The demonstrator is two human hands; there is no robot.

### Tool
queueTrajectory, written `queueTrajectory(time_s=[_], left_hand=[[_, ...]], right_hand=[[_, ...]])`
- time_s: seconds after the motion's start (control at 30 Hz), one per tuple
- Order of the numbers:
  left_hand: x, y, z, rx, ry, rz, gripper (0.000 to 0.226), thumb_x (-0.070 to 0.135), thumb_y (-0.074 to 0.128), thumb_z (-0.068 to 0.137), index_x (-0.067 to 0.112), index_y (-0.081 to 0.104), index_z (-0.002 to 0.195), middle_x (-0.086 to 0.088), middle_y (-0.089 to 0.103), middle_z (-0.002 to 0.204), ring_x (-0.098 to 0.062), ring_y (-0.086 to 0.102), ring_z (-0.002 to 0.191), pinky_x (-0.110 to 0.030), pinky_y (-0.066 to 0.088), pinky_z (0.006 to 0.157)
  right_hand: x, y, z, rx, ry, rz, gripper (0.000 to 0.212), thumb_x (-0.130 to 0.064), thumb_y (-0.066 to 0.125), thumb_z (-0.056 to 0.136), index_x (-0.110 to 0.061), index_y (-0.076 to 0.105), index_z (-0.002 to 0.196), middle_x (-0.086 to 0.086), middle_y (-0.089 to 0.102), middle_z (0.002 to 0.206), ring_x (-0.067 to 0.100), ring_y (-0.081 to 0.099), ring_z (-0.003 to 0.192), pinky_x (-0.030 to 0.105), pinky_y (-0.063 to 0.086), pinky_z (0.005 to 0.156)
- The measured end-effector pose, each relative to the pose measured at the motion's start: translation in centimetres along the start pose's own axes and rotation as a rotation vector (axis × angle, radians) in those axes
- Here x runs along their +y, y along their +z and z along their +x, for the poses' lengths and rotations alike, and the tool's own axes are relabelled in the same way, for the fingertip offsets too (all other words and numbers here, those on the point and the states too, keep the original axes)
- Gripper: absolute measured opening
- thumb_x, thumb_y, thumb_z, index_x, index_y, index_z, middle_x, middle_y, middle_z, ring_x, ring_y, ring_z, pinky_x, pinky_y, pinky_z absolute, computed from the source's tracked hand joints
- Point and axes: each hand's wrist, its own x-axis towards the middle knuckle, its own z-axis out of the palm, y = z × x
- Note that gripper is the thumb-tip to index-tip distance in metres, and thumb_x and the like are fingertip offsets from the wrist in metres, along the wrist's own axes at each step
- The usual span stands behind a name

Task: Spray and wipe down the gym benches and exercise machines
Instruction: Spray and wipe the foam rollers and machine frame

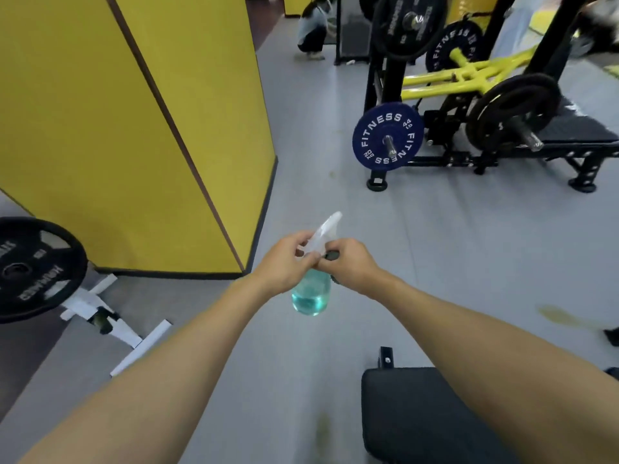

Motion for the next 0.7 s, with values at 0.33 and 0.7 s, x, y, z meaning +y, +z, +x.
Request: queueTrajectory(time_s=[0.33,0.7], left_hand=[[1.4,-3.5,23.7,-0.454,0.187,0.143,0.031,0.031,0.054,0.103,0.022,0.059,0.132,0.005,0.068,0.120,-0.015,0.063,0.113,-0.036,0.049,0.103],[13.2,15.7,41.7,-1.015,0.547,0.177,0.025,0.032,0.046,0.106,0.020,0.059,0.124,0.009,0.068,0.111,-0.005,0.064,0.103,-0.007,0.047,0.078]], right_hand=[[-1.2,-6.8,14.0,0.306,0.153,0.245,0.024,-0.026,0.074,0.088,-0.005,0.071,0.100,-0.003,0.050,0.058,0.014,0.041,0.049,0.024,0.036,0.042],[7.9,-24.6,14.6,0.742,0.386,0.279,0.012,-0.017,0.071,0.089,-0.009,0.068,0.081,-0.005,0.040,0.050,0.013,0.035,0.044,0.021,0.030,0.040]])
